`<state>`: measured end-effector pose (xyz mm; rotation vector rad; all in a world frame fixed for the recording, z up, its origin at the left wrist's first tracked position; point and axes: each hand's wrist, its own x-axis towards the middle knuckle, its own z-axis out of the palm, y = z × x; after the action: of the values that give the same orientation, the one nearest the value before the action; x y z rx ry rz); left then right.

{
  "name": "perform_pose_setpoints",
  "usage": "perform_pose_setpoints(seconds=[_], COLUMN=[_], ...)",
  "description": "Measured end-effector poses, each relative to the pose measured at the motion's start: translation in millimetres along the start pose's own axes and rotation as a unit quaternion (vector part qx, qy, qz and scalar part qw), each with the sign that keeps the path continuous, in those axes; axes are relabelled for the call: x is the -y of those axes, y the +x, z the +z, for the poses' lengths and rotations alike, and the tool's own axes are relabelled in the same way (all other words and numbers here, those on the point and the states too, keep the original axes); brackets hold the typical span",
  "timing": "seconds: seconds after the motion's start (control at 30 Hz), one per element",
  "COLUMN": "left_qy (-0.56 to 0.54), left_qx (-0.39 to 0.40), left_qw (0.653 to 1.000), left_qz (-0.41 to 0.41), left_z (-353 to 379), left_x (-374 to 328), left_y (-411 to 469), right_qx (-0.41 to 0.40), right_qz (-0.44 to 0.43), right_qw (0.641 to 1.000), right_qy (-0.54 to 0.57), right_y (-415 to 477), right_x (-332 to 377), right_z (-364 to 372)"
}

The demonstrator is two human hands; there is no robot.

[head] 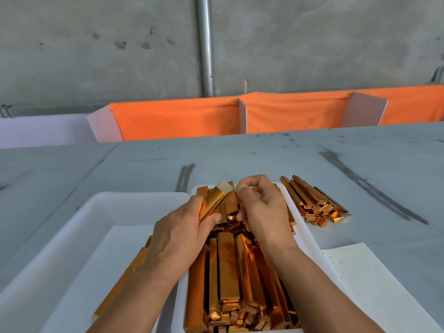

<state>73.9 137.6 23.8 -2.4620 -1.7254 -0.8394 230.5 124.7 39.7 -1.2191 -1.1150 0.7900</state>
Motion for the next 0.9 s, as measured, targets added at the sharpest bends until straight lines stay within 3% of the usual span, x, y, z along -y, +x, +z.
perform_pose_setpoints(seconds=[0.27, 0.57, 0.9], left_qy=[0.02, 0.015, -0.004], left_qx=[-0.008, -0.03, -0.032], left_qw=[1.0, 0.999, 0.998], left_qz=[0.0, 0.029, 0.056], left_z=[2.1, 3.1, 4.3], left_x=[1.6, 1.6, 3.3], left_y=[0.6, 0.2, -1.2], right_qx=[0.021, 0.098, 0.058], right_qz=[-0.095, -0.025, -0.05], right_qw=[0.991, 0.994, 0.996], right_qy=[-0.087, -0.037, -0.038], right_y=[-4.7, -2.2, 1.4], right_x=[-4.0, -0.7, -0.6], right_z=[4.8, 0.1, -3.1])
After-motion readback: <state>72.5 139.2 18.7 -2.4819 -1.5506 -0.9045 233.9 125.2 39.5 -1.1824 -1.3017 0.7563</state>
